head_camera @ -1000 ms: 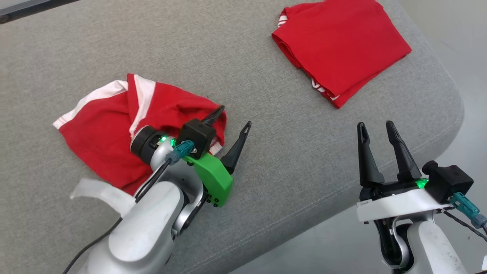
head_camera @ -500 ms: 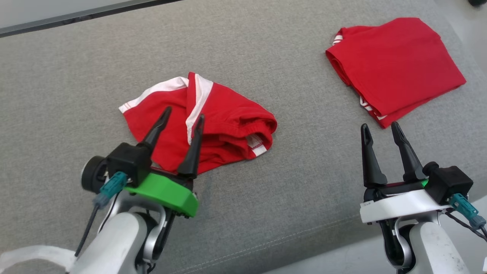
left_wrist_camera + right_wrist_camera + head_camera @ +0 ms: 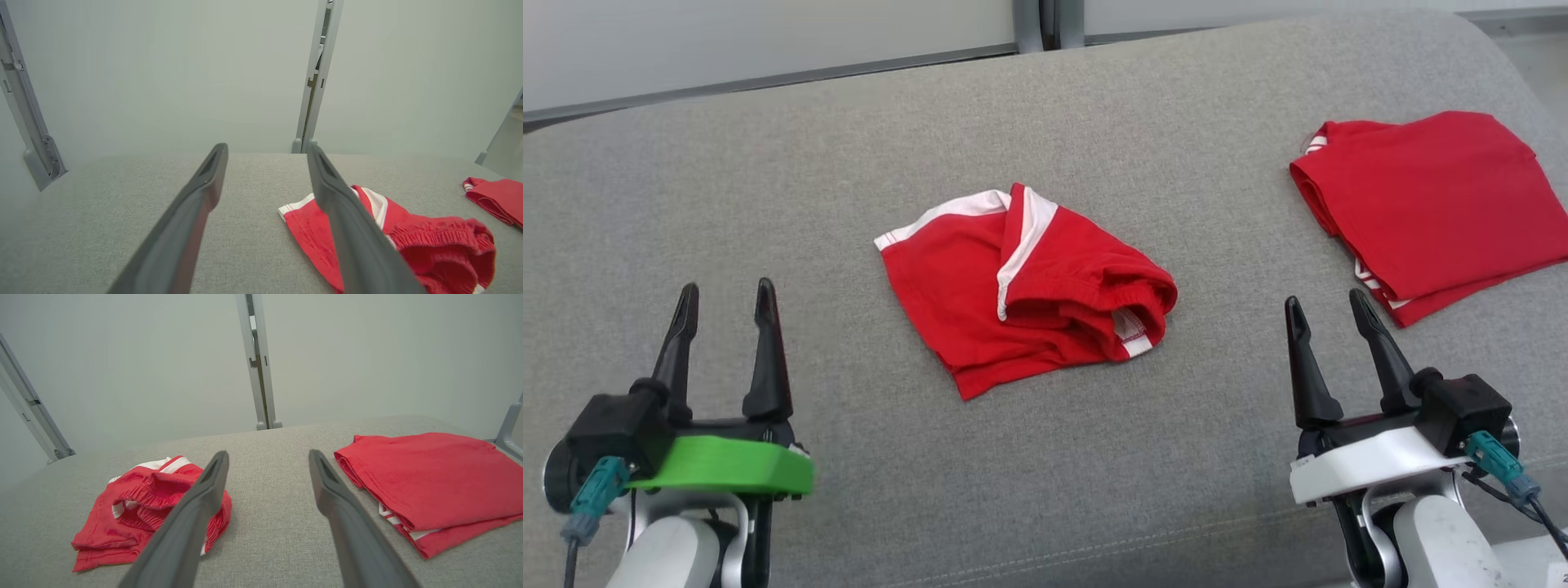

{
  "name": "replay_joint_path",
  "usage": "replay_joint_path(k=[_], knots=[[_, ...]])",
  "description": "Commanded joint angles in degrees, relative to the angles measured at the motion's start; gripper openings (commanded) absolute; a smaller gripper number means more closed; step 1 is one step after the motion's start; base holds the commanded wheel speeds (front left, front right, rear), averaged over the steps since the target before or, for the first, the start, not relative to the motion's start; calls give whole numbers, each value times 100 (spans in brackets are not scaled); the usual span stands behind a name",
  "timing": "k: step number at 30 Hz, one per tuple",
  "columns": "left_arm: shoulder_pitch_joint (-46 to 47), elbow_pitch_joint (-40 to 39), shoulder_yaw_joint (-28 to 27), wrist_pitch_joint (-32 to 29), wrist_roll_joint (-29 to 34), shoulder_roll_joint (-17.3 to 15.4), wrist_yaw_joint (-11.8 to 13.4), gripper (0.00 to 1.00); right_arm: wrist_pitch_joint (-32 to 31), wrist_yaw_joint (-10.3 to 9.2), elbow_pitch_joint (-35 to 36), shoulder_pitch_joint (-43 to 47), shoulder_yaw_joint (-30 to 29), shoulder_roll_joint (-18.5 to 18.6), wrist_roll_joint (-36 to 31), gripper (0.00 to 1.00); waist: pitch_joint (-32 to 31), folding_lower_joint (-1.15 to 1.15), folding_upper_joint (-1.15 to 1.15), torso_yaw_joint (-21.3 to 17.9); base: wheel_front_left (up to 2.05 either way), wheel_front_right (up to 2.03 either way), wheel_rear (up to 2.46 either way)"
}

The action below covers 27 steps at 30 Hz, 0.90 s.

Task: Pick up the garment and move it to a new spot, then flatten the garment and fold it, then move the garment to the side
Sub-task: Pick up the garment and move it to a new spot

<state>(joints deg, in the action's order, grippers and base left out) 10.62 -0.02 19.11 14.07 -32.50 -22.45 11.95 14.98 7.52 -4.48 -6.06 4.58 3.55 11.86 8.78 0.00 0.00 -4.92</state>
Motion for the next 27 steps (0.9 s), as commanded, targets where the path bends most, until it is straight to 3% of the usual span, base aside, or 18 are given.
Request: replay_joint_path(k=[1,16,27], knots=[[-278,57,-142,70,19,-65,-22,100,21,-7,-50,121,41,53,-73,100,-278,0,0,159,0,0,0],[-1347,0,-680,113,399,162,-202,100,-9,-6,-68,613,141,109,-158,100,-761,0,0,224,0,0,0],[-1498,50,-871,114,569,345,-382,100,-118,-6,114,711,125,75,-231,100,-819,0,0,221,0,0,0]])
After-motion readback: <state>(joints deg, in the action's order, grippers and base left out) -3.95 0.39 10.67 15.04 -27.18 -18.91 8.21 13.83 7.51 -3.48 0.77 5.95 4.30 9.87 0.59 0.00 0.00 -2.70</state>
